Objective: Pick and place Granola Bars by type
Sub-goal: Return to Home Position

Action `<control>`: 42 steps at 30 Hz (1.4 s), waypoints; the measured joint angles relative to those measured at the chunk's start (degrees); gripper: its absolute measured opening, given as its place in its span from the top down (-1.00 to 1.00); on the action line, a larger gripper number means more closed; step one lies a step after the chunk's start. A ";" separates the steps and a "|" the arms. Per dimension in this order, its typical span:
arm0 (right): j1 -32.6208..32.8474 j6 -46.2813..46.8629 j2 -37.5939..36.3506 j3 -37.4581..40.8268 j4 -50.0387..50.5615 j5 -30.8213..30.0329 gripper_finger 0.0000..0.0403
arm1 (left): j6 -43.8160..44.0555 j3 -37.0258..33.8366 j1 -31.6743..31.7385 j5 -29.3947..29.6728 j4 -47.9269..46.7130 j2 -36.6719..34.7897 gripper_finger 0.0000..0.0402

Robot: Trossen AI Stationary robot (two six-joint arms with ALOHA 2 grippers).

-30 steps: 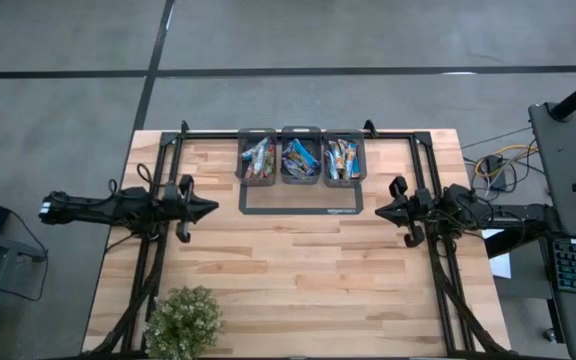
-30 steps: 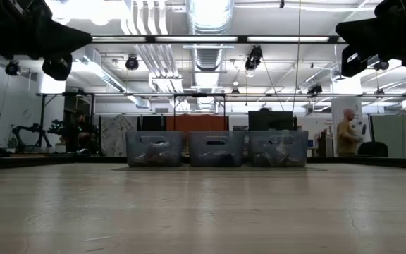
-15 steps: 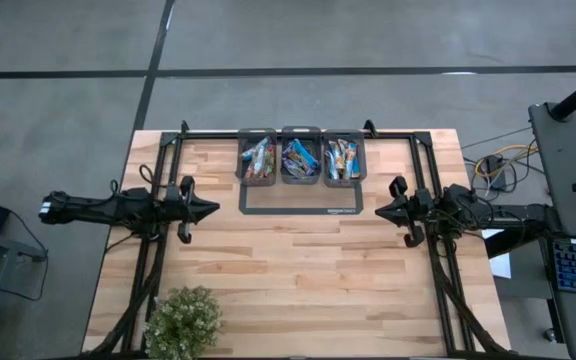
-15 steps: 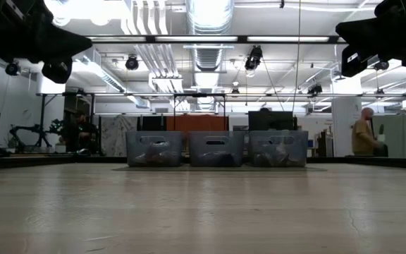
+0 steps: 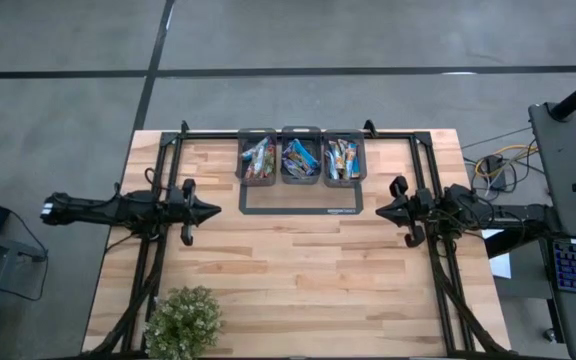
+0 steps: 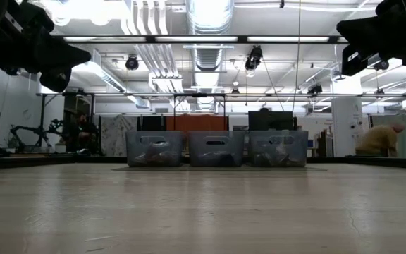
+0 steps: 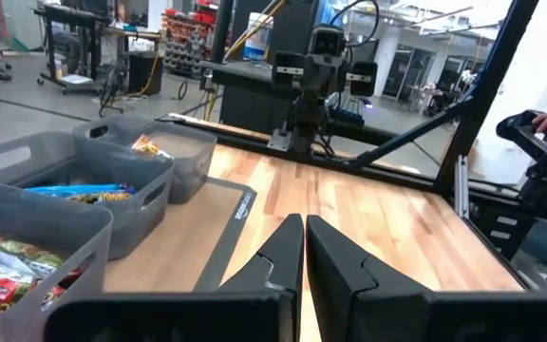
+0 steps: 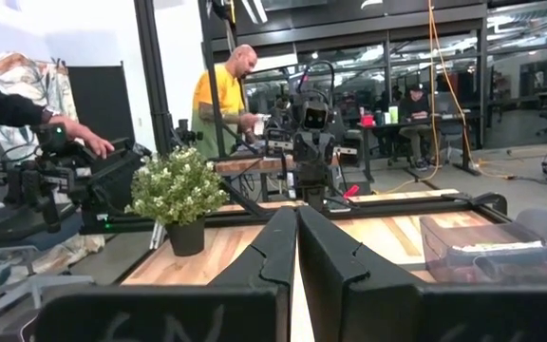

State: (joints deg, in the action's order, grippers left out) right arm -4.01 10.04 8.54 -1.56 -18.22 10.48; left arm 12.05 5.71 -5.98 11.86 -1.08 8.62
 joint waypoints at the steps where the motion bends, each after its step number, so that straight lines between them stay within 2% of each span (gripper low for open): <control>1: 0.00 0.00 -0.25 0.00 0.02 0.00 0.96 | -0.01 -0.18 0.02 0.00 0.03 -0.39 1.00; 12: -0.02 0.00 -1.85 0.12 0.00 0.00 0.96 | -0.04 -3.34 0.02 -0.02 -0.96 -4.48 1.00; 23: -0.02 -0.02 -8.57 1.05 2.09 -0.02 0.96 | -0.05 -3.83 0.02 -0.04 -0.10 -6.41 1.00; 42: -0.02 -0.02 -8.55 1.03 2.19 -0.01 0.96 | -0.04 -5.27 0.01 -0.07 3.89 -8.60 1.00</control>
State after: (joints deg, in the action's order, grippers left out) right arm -4.03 10.02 -0.01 -0.54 -16.03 10.47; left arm 12.02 0.45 -5.97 11.79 2.81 0.02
